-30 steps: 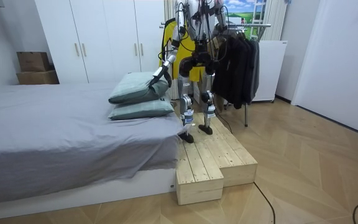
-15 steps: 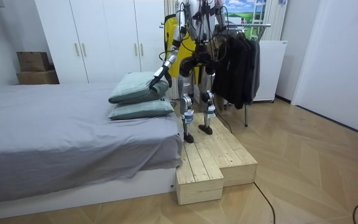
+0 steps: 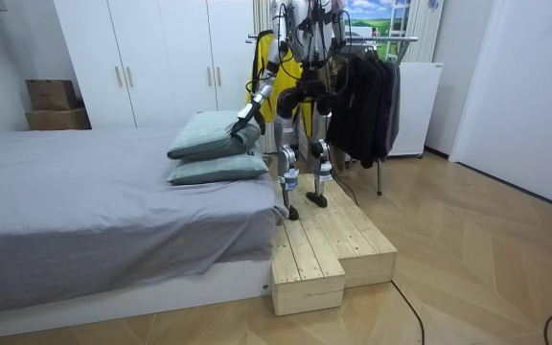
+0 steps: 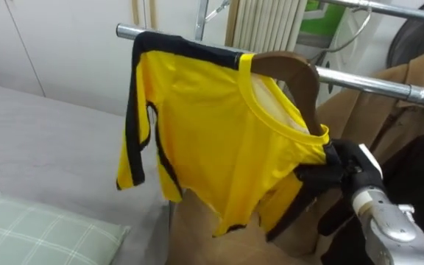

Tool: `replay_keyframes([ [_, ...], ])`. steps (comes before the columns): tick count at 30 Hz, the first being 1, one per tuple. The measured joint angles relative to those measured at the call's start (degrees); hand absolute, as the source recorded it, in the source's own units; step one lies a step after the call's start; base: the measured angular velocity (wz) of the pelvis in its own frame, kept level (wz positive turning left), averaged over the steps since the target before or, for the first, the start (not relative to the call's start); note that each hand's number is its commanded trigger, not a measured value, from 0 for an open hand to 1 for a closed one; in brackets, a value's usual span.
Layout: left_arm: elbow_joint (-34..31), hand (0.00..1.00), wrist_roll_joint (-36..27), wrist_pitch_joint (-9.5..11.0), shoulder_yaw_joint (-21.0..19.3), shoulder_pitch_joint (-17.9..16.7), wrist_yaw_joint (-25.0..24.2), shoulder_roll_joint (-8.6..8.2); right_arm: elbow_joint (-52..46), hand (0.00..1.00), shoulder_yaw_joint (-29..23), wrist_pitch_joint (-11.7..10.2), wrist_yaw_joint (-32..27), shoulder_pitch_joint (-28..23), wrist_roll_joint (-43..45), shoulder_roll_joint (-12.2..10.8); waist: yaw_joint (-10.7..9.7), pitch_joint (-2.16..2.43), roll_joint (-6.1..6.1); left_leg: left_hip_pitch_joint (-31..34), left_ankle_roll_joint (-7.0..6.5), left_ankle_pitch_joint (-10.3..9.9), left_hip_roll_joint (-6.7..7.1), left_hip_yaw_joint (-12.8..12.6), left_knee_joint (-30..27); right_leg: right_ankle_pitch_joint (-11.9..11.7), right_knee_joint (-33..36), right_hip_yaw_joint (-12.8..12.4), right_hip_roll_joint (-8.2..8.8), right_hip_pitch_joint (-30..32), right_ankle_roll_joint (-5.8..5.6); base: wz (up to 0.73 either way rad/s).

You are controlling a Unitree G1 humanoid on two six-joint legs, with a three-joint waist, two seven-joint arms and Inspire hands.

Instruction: Hang clothes

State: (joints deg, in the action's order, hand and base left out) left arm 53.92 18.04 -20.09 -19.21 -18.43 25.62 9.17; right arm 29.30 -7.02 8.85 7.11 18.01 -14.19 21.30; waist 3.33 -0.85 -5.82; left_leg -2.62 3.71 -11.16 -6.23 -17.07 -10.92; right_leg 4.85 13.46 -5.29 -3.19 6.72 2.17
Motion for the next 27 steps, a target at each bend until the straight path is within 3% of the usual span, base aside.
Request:
replay_keyframes([
  [14,-0.83,0.0,0.19,-0.02,-0.32,-0.04,-1.54,0.51,19.12,1.0,0.11,-0.05,6.87,0.04,1.28,1.86,-0.1,0.01,0.13,-0.45,-0.01,0.01,-0.01,0.19,0.12,0.02,-0.62,0.36,0.02,-0.7,0.05,0.02],
  [17,-1.05,0.0,0.19,-0.02,-0.47,-0.04,-1.69,0.61,23.69,1.0,1.06,-0.05,9.16,0.03,1.33,2.9,-0.24,-0.03,0.07,-0.25,-0.02,0.02,0.12,0.85,0.07,0.09,-0.62,0.4,0.08,-0.7,0.08,0.03],
  [20,-1.54,0.0,0.19,-0.02,-0.76,-0.05,-2.11,0.61,26.86,1.0,1.17,-0.04,10.72,0.02,2.95,3.3,-0.58,-0.05,0.04,-0.04,-0.36,0.06,1.02,3.23,0.45,0.16,-0.67,0.08,0.08,-0.58,0.03,0.06],
  [27,-1.63,0.0,0.06,0.0,-0.76,-0.07,-1.46,0.77,34.95,1.0,1.44,-0.15,13.78,0.76,4.79,4.47,-1.16,-0.37,-0.52,-0.03,-0.66,0.29,1.15,3.78,0.5,0.35,-0.67,0.47,0.22,-0.74,-0.06,0.03],
])
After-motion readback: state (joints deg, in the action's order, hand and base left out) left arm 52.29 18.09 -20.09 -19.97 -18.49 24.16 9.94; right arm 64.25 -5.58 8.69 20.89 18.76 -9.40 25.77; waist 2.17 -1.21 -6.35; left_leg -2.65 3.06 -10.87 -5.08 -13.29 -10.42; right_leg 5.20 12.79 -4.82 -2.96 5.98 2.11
